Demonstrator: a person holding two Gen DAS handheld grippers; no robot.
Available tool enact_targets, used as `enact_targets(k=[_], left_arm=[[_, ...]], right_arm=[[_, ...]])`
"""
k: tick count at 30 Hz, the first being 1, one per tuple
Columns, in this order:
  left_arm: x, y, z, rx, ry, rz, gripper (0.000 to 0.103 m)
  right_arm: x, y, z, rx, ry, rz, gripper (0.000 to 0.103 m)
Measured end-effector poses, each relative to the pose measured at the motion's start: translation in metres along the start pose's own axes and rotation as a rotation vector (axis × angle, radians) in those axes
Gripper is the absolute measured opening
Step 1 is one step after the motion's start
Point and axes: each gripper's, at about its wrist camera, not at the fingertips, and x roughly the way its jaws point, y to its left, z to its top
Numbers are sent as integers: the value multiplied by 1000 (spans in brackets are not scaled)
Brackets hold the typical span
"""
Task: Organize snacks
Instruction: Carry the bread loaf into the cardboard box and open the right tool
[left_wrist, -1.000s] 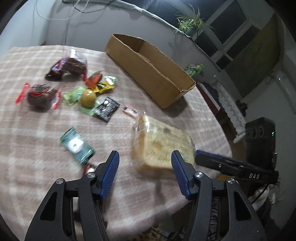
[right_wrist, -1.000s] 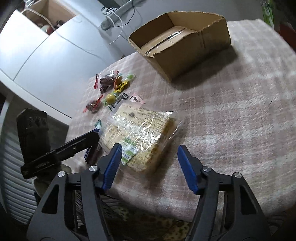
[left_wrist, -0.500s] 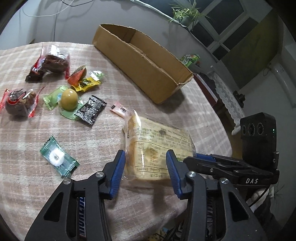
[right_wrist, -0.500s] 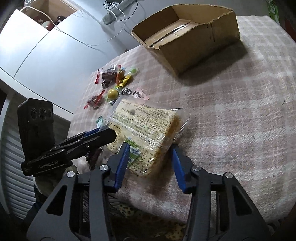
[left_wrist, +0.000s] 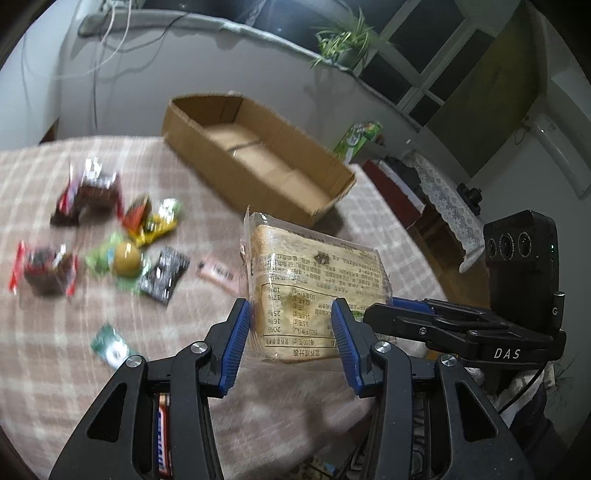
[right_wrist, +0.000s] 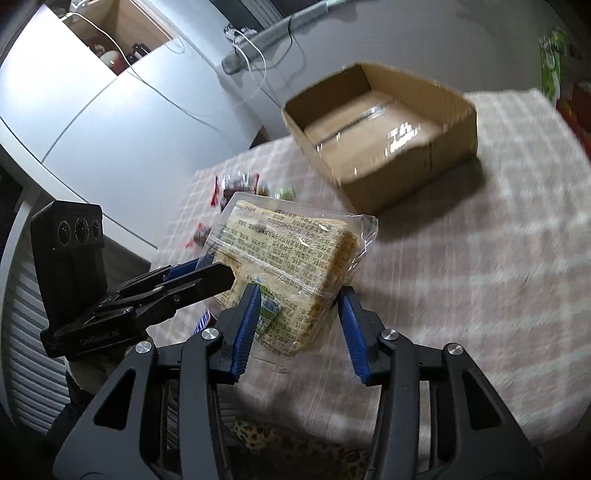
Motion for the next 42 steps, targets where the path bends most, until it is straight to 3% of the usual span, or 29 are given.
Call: enact_targets(k=[12,21,30,34,42], left_arm=[[14,-12,65,28,-51,3,44],[52,-7,101,6,-27,4,44],[81,3,116,-19,-8,27,44],[87,7,119,-26,2,31,44],[89,13,119,-32,7,53,41]], right_arm=[[-2,-15,78,-20,-51,-49,46],[20,-44,117,-7,-53,-98,46],[44,-64,135,3,-33,-116,46],[51,-70,137,-2,-31,-161,46],[41,-70,135,-11,-55,-185,46]])
